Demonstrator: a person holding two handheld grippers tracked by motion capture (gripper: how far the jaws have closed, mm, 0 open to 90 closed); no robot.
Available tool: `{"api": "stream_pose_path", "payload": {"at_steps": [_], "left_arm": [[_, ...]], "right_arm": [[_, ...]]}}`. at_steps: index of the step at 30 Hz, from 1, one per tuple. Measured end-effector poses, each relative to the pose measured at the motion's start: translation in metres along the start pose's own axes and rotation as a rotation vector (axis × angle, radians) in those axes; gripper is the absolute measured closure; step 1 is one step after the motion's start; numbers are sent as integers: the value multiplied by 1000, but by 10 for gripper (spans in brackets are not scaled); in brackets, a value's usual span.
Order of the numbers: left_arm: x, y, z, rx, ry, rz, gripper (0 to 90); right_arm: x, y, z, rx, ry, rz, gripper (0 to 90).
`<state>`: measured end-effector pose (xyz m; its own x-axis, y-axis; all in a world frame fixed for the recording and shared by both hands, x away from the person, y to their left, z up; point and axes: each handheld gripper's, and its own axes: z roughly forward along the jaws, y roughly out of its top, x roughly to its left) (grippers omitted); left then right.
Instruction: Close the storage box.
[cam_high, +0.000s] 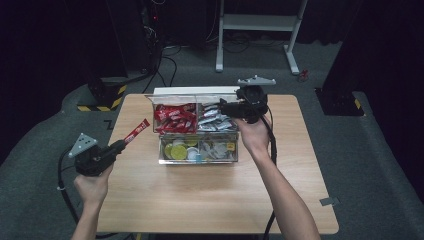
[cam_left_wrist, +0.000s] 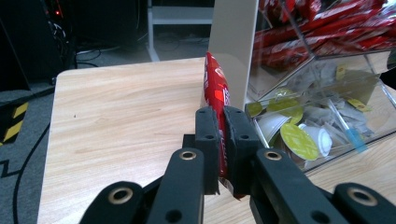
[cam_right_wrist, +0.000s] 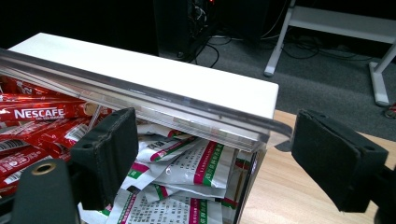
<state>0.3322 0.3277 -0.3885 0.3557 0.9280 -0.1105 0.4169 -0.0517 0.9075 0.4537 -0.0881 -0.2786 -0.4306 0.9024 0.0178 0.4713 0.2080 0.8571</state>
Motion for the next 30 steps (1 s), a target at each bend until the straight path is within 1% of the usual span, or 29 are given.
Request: {"api": "stream_pose_path", "payload": {"at_steps": [1, 4, 10, 12, 14, 18, 26, 30], "left_arm": [[1, -1, 1, 1, 1, 2, 854], [2, -5, 5, 7, 1, -12, 854], [3, -11, 11, 22, 5, -19, 854], [3, -13, 12, 22, 7, -25, 854], [3, -16, 15, 21, 9, -23, 852], [5, -20, 20, 38, 3, -33, 851], [7, -32, 31, 64, 23, -49, 851], [7, -36, 36, 76, 32, -44, 851]], "right_arm": [[0, 0, 0, 1, 0, 0, 152], [0, 0, 0, 0, -1, -1, 151], [0, 0, 0, 0, -1, 0, 152], [0, 0, 0, 0, 3, 1, 152], [0, 0, 0, 1, 1, -1, 152], [0, 0, 0, -4, 1, 0, 152], [0, 0, 0, -2, 4, 0, 152], [0, 0, 0, -6, 2, 0, 152]]}}
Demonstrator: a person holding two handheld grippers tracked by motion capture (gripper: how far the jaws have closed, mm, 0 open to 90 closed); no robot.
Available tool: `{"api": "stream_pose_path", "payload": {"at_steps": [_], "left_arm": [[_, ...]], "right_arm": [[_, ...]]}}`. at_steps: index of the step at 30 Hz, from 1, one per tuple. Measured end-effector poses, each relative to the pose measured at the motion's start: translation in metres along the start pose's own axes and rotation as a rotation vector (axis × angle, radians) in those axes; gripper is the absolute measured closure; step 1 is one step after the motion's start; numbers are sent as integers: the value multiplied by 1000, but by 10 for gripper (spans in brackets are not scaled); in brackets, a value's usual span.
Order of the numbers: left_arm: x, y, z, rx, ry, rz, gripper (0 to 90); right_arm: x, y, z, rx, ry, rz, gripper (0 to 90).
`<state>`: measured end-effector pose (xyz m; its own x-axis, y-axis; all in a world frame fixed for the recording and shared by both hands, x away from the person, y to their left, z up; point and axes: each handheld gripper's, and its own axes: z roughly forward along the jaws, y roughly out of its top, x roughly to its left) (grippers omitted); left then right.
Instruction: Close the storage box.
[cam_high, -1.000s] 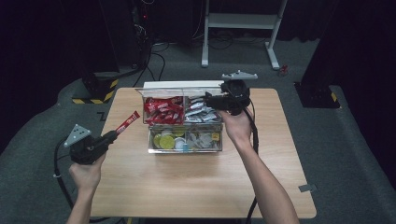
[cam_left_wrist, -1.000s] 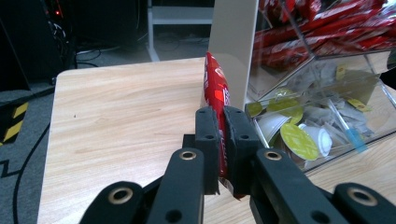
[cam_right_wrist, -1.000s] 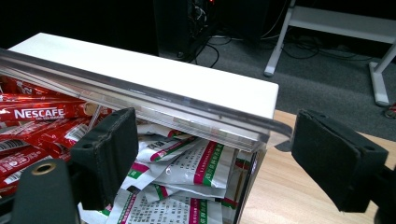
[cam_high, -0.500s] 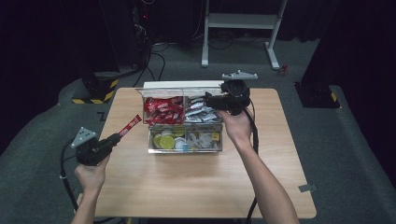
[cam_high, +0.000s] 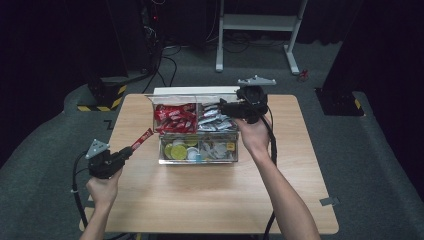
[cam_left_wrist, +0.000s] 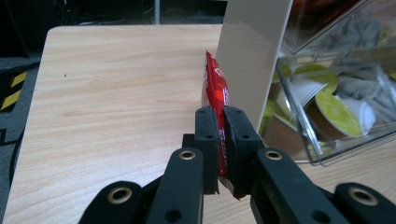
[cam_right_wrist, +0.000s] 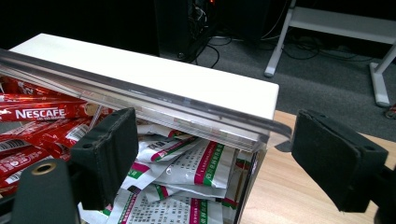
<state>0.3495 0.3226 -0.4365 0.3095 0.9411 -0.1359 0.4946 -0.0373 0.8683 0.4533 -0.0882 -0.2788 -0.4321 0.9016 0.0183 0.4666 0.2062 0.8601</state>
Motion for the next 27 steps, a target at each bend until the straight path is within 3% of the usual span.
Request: {"api": "stream_pose_path", "payload": {"at_steps": [15, 27], "left_arm": [[-3, -24, 28, 68, 18, 8, 850], [-3, -38, 44, 119, 65, 35, 845]], "right_arm": [[0, 0, -2, -2, -2, -4, 152], [1, 0, -2, -3, -2, -5, 153]]}}
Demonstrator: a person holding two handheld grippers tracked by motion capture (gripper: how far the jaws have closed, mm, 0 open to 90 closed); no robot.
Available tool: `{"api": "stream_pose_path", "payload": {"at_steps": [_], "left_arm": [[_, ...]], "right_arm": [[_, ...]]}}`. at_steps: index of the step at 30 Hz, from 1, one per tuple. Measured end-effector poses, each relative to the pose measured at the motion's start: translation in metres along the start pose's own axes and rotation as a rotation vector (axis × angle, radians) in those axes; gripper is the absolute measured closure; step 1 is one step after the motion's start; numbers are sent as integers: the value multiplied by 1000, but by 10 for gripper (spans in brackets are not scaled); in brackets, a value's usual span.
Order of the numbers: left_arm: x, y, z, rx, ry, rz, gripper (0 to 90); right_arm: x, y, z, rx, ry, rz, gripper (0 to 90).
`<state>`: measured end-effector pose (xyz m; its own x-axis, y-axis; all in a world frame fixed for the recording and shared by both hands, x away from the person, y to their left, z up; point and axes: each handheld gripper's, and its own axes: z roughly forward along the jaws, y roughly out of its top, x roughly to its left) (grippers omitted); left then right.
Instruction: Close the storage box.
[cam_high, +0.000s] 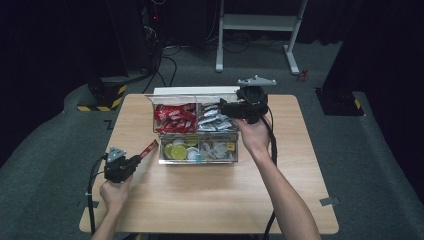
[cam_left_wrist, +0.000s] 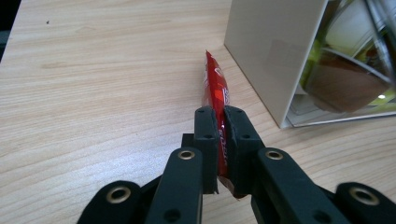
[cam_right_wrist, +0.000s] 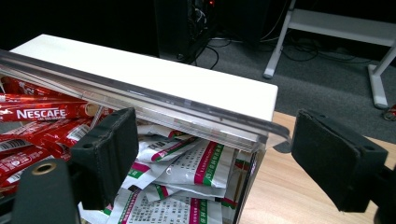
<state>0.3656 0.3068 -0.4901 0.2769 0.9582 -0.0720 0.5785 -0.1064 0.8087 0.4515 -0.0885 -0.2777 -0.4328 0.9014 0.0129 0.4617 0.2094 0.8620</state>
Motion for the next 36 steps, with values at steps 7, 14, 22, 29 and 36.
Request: {"api": "stream_pose_path", "payload": {"at_steps": [7, 14, 22, 29, 36], "left_arm": [[1, -4, 9, 13, -4, -25, 840], [0, -8, 15, 52, 15, 1, 821], [-2, -15, 22, 107, 27, 32, 798], [-1, -16, 22, 138, 36, 33, 756], [-3, -19, 22, 164, 44, 32, 564]], "right_arm": [[0, 0, 0, -1, 3, 3, 152], [-1, 0, 1, -4, 8, 7, 152], [-1, 0, 0, -3, 9, 5, 152], [-2, 0, 1, -3, 10, 6, 153], [-2, 0, 1, -5, 10, 7, 152]]}}
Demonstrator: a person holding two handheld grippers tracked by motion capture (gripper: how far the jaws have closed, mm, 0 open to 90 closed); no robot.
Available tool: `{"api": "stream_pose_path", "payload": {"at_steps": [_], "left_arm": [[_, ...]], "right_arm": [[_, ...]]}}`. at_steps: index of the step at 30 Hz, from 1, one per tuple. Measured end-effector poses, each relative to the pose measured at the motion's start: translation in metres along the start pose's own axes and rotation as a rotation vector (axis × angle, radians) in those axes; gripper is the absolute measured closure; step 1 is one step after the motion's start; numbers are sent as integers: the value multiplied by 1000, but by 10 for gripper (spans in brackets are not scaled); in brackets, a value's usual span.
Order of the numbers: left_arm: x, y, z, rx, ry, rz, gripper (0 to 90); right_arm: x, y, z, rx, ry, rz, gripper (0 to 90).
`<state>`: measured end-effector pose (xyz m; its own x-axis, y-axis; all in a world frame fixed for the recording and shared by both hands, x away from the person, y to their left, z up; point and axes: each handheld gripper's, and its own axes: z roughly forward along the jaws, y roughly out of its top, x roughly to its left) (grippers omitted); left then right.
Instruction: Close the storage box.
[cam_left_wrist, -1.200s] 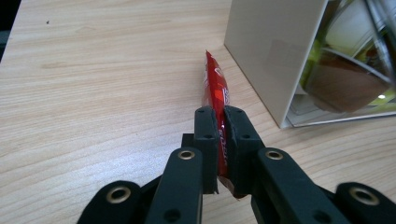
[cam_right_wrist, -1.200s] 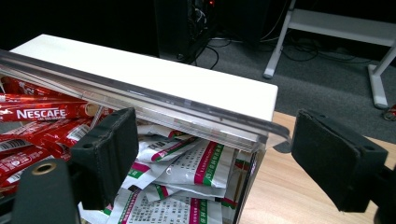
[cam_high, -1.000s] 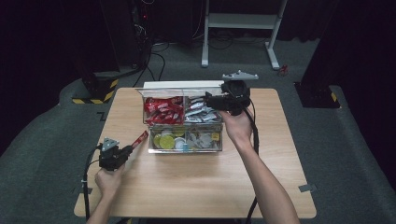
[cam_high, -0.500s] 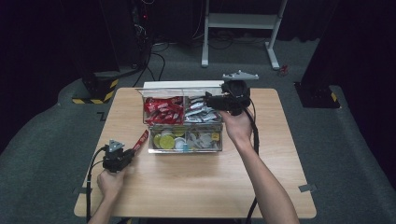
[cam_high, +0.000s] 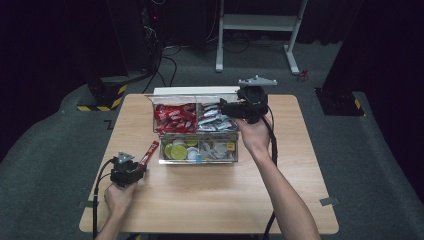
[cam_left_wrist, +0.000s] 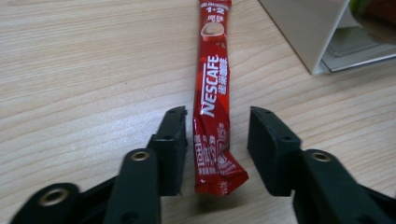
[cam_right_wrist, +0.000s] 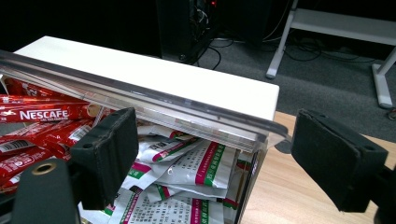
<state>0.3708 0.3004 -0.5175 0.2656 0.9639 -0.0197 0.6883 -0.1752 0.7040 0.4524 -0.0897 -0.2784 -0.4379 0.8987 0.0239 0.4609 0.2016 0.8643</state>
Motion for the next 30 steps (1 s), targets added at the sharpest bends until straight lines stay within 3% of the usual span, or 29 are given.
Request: {"api": "stream_pose_path", "payload": {"at_steps": [10, 22, 30], "left_arm": [[2, -8, -11, -34, -8, -27, 453], [3, -24, -17, -37, 6, -54, 416], [1, -30, -18, -60, 18, -45, 410]], "right_arm": [[0, -1, -1, -12, 2, 4, 154], [0, -3, -7, -28, 7, 11, 170], [-3, -5, -9, -36, 12, 18, 178]]}}
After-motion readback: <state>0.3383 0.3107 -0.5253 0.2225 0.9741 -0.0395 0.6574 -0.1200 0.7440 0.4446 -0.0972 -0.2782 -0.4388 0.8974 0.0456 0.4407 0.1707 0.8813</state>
